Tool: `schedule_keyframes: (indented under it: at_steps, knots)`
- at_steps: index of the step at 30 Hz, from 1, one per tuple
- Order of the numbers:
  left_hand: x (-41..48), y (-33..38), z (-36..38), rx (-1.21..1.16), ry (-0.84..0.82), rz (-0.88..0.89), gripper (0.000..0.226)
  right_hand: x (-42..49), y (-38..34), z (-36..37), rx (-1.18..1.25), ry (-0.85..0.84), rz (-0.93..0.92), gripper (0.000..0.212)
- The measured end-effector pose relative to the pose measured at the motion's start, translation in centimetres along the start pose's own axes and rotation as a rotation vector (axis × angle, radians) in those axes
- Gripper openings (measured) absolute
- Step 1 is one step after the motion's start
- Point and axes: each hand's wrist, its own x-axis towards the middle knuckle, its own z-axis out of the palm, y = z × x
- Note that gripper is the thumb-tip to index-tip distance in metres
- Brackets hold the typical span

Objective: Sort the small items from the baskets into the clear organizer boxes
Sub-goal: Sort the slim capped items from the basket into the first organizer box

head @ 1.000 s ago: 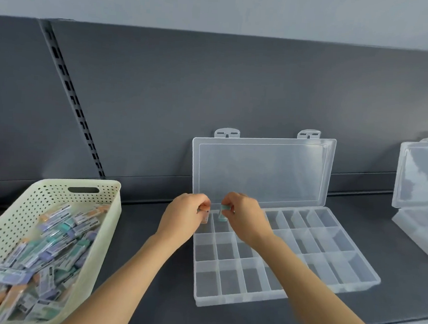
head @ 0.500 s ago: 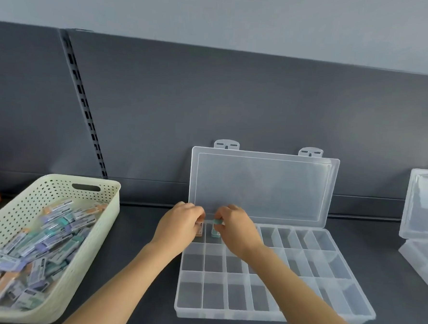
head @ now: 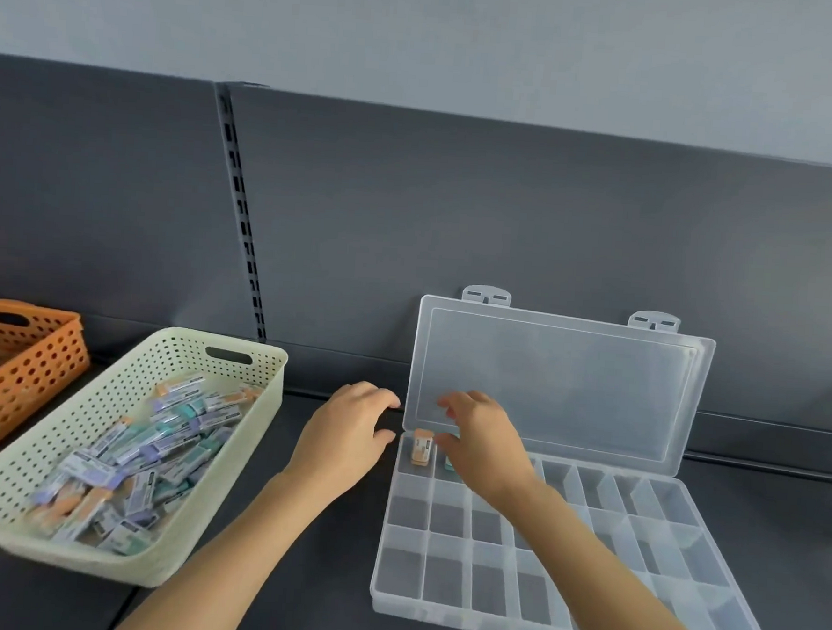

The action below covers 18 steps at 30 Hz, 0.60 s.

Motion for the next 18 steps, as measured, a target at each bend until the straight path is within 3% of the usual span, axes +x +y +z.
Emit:
schedule_keyframes:
  at_steps: [9,18]
  knots:
    - [-2.8,-6.9,-6.5,0.005,0.144,-0.160,0.027,1.8,-8.9,1.7,0.123,-0.016,-0.210,0.037]
    - [-6.0,-14.4,-10.0,0.102,0.017,-0.263,0.027,3.1,-16.0,5.6,0.124,-0.084,-0.313,0.033]
